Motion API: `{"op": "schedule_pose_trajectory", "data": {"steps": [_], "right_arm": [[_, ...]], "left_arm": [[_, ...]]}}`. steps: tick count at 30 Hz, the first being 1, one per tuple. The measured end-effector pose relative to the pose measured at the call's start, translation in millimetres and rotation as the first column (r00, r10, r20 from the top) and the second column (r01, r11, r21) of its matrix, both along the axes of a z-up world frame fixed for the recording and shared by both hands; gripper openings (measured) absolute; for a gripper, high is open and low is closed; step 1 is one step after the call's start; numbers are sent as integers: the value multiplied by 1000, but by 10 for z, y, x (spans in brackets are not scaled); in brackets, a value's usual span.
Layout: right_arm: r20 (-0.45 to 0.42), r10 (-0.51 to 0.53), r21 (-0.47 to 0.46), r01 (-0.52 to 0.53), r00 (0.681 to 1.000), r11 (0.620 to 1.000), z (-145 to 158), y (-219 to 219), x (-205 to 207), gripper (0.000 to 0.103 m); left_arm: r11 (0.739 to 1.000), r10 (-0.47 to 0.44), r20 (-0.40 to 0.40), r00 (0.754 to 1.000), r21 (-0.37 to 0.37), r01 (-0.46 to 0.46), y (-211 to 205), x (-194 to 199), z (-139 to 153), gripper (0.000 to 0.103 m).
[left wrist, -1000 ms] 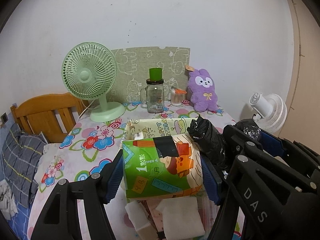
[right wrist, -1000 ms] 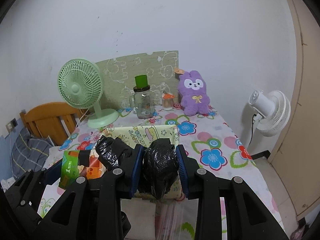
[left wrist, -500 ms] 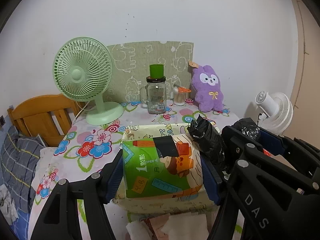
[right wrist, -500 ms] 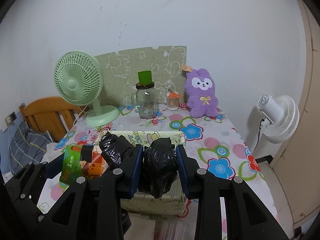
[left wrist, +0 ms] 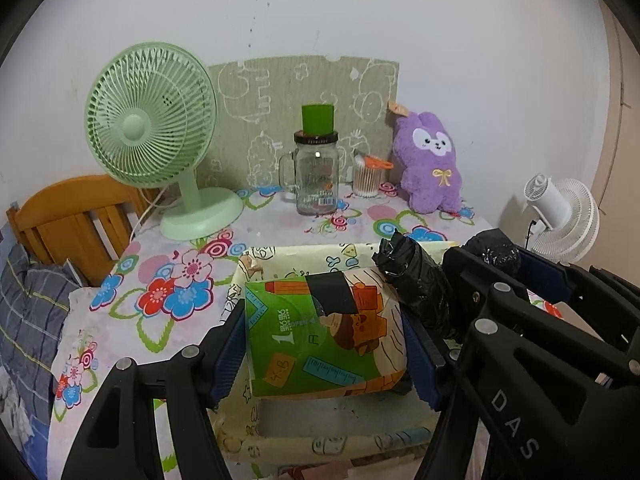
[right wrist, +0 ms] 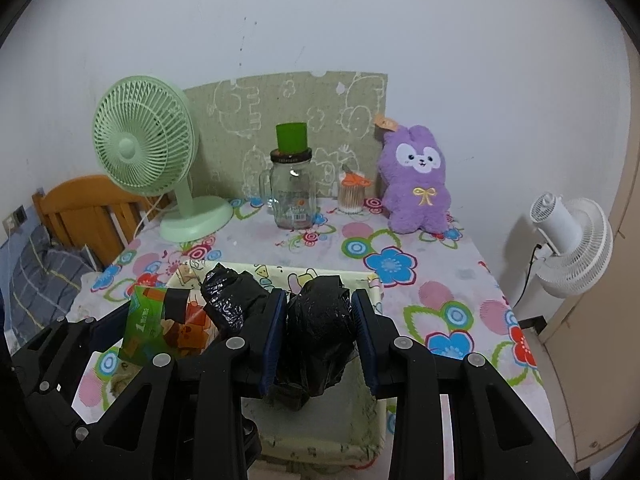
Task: Organize soft objects
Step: 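Lower the black plastic bag into the fabric box and open the right gripper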
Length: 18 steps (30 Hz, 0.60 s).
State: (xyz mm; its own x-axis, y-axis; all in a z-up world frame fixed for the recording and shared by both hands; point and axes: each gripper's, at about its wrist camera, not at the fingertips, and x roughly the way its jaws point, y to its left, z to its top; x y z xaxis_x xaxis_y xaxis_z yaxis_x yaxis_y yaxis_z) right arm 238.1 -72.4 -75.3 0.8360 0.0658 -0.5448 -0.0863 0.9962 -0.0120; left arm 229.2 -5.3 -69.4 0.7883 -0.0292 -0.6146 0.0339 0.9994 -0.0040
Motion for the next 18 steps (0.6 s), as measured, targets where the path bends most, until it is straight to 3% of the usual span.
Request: {"op": "schedule_pose_trajectory", "data": {"steps": [10,14,17,18], "right_arm": [[-32,5,-17,-5,999,1000,-152,62,224,37],[-34,13,-11,-14,999,1000,-196,79,296,37],[-40,22,-11,-23,999,1000,-221,99,352,47],[-41,29,-9,-30,999,1000,-231,104,365,56]], "left_arm": [[1000,9,-78,997,0,-9,67,168,-169,81],[1000,-7,-93,996,-14,6,84,206,-208,93],[999,-21,-96,995,-28,18,87,217,-220,97],[999,-25,-94,995,-29,22,86,218,-222,97]]}}
